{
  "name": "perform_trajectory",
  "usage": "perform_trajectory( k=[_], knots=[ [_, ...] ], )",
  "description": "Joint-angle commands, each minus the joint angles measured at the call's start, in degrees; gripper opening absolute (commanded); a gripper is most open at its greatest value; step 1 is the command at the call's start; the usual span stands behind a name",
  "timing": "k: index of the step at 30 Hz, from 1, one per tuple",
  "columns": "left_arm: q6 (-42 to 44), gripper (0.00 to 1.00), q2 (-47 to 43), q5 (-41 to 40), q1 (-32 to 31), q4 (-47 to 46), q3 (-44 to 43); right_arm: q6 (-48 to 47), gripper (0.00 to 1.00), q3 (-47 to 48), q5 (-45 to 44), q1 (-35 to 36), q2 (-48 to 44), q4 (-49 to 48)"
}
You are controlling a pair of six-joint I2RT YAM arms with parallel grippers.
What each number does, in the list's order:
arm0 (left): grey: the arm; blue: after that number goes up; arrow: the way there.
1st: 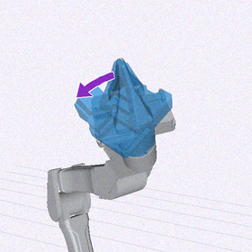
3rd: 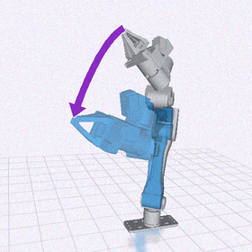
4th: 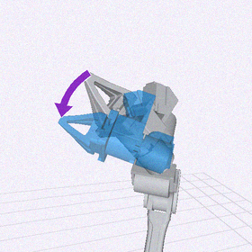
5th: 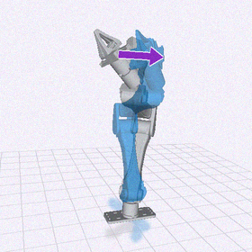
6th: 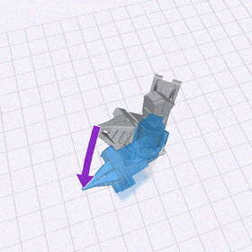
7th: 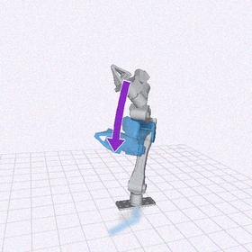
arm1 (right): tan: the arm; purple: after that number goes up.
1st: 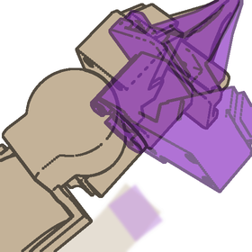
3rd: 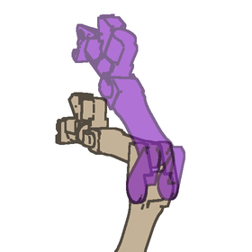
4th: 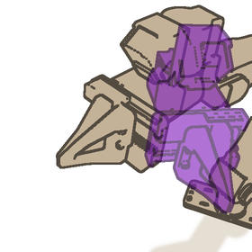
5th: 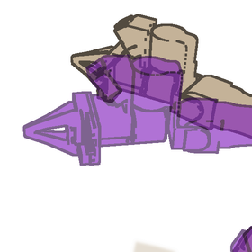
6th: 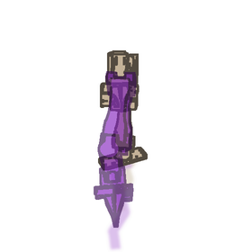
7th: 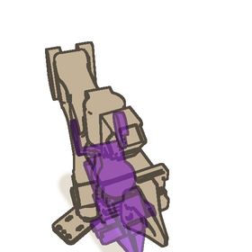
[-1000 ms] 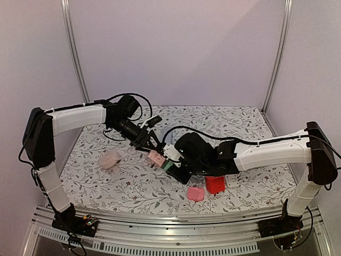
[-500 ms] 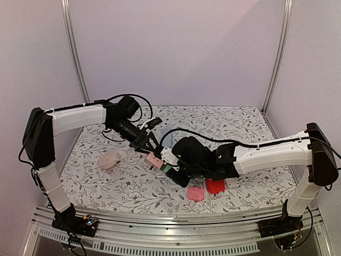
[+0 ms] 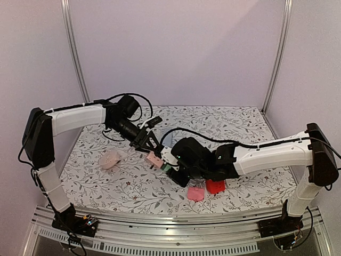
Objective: Pull the plug off the socket
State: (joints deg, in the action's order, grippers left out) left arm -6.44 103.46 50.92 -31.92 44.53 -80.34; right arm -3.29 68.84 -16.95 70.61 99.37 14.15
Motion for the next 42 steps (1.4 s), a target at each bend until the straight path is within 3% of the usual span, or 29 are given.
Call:
perform_trajectory(
  k=[1,8,20,42],
  knots=[
    [-0.92,0.23,-2.47,-3.29,2.03,-4.63,-1.84,2.42,0.11,1.3,2.1,-0.22,-3.22,0.43],
    [-1.01,0.23,-2.75,-3.53,2.29,-4.72,-1.67,8.77,0.1,2.09,4.8,-3.94,-2.29,2.41],
    [-0.96,0.23,-2.78,-3.39,2.52,-4.78,-1.67,6.6,0.09,1.88,7.54,-3.84,-2.72,2.4],
    [-0.9,0.23,-2.5,-2.97,2.65,-4.58,-1.67,-7.07,0.08,5.99,5.39,7.23,-1.21,6.25]
  ],
)
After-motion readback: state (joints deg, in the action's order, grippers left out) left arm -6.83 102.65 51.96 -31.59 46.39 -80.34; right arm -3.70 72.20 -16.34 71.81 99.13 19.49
